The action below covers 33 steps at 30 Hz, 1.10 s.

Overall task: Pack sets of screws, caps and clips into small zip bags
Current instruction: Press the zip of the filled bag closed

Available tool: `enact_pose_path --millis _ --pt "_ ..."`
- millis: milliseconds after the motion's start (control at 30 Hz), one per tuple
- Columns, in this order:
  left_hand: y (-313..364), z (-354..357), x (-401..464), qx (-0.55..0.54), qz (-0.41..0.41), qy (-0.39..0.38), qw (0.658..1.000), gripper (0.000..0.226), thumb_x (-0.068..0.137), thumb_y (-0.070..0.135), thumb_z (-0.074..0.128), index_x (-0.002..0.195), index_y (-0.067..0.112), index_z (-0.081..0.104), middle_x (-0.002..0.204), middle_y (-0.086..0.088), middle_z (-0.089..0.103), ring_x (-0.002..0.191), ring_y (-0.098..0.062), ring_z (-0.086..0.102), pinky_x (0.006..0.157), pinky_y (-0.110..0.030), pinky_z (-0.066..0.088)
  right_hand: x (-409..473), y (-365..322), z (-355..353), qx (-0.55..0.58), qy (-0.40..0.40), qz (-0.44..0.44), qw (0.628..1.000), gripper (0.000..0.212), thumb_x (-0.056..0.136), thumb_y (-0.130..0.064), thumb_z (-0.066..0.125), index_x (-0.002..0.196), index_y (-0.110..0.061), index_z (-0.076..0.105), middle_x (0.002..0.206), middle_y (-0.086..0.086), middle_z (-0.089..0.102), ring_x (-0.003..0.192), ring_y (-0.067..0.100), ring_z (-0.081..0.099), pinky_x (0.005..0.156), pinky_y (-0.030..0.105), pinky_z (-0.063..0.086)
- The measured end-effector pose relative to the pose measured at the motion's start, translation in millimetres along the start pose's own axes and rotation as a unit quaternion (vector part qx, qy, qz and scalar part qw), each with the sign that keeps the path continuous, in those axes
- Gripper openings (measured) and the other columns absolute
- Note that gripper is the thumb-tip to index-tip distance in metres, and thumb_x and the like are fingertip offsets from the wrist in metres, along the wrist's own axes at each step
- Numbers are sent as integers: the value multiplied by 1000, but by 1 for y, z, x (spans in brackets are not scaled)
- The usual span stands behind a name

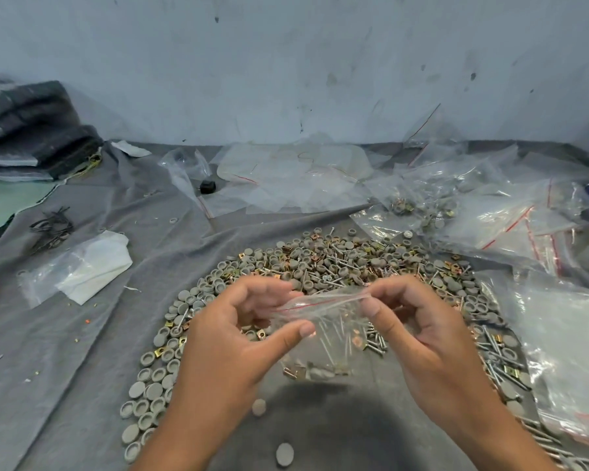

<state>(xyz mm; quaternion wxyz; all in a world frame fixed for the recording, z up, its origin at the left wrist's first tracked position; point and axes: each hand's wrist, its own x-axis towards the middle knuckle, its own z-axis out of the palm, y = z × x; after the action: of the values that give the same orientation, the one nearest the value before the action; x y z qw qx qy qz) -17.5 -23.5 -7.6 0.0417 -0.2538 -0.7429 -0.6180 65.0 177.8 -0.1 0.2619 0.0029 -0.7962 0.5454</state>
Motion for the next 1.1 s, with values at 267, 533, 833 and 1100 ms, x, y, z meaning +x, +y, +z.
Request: enact_pose_path --millis 267,533,833,1100 --pt "-1 -10 4 35 -10 8 999 23 69 47 86 89 39 78 81 8 77 72 -7 72 64 -18 55 1 5 -4 21 -7 16 1000 9 98 -39 62 95 -31 66 82 -1 64 68 9 55 59 21 46" --pt "6 4 -4 16 138 44 989 12 96 37 63 105 43 57 103 5 67 100 -27 68 86 -43 53 -1 10 1 -21 2 19 1000 23 95 -57 52 98 -36 62 80 -5 63 67 12 55 58 28 44" --pt "7 5 -4 92 172 147 970 27 99 23 62 101 47 52 105 7 67 63 -14 70 57 -30 56 -3 1 6 18 -13 8 1000 18 93 -55 57 99 -39 65 83 -8 67 73 10 62 62 19 49" --pt "6 8 -2 -60 39 17 997 55 76 57 83 120 38 55 115 -1 72 84 -22 69 78 -40 54 -3 -1 6 -57 -5 -5 998 16 95 -53 53 94 -40 62 90 -8 64 77 17 60 61 18 45"
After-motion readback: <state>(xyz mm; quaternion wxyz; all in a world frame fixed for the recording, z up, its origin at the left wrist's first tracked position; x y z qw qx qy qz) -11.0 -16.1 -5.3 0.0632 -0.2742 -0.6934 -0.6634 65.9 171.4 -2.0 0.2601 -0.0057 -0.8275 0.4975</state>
